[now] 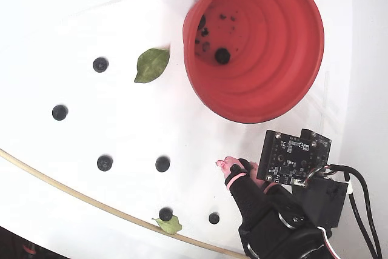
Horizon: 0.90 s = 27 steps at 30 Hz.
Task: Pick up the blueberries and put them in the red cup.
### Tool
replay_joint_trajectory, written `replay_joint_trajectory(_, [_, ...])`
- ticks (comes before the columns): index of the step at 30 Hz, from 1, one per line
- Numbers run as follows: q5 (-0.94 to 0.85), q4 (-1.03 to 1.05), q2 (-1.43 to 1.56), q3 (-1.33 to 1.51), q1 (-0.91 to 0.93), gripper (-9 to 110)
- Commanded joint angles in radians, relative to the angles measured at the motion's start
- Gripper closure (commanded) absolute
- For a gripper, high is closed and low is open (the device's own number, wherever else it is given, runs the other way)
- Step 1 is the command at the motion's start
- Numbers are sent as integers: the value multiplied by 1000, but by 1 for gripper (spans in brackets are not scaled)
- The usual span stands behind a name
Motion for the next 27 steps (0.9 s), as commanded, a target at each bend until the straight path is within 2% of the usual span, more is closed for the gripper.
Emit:
replay_joint_trajectory(1, [11, 38, 110, -49, -44, 88])
replay_joint_trajectory(19, [55, 207, 307, -81, -118, 88])
replay_joint_trajectory(27, [84, 212, 325, -97, -156, 88])
